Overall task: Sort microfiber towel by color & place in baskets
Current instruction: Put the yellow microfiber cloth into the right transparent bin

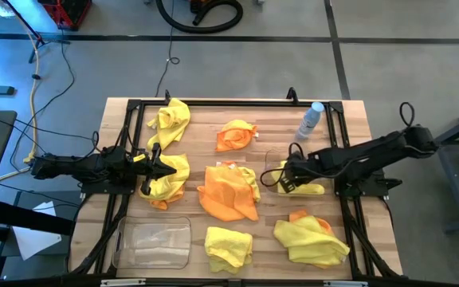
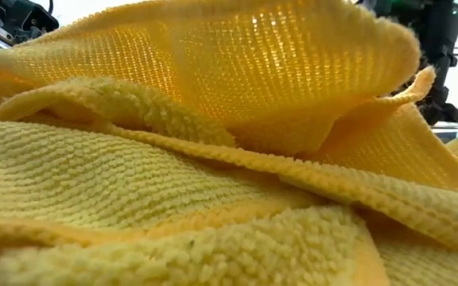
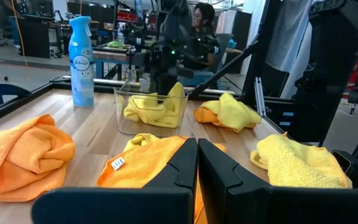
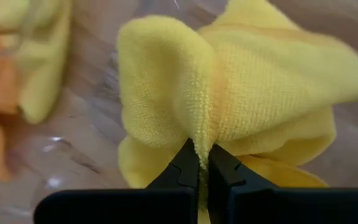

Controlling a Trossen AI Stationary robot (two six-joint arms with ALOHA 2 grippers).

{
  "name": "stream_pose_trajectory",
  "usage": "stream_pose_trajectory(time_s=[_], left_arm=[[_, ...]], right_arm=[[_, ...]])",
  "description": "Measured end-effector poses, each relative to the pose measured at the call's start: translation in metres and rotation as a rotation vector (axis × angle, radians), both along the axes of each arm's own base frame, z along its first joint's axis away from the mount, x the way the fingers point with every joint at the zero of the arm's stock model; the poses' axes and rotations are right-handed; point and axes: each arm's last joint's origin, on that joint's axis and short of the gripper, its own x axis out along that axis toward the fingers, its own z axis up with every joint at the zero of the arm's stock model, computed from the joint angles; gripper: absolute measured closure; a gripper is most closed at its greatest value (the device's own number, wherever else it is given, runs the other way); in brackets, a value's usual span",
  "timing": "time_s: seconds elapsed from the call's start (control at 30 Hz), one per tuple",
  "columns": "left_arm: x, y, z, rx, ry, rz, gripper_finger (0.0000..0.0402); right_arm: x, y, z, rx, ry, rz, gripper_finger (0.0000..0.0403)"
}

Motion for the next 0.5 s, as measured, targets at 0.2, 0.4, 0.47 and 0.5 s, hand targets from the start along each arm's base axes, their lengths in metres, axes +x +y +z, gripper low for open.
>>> stream_pose_trajectory(time_s=[0.2, 0.4, 0.47, 0.5], left_arm=[[0.0, 0.0, 0.0, 0.0, 0.0, 0.0, 0.0401], [0.0, 0.0, 0.0, 0.0, 0.0, 0.0, 0.0401], [0.0, 0.0, 0.0, 0.0, 0.0, 0.0, 0.0401], [0.0, 0.0, 0.0, 0.0, 0.0, 0.0, 0.0401]], right_arm=[[0.0046, 0.0016, -0.0121, 0.041, 0.065, -0.053, 0.0398], [0.0036, 0.0013, -0.0086, 0.051, 0.041, -0.108, 0.0341], [0.0026, 0.0012, -0.0058, 0.059, 0.024, -0.12, 0.0316], [0.0019, 0.0014, -0.0038, 0.068, 0.014, -0.119, 0.0304]])
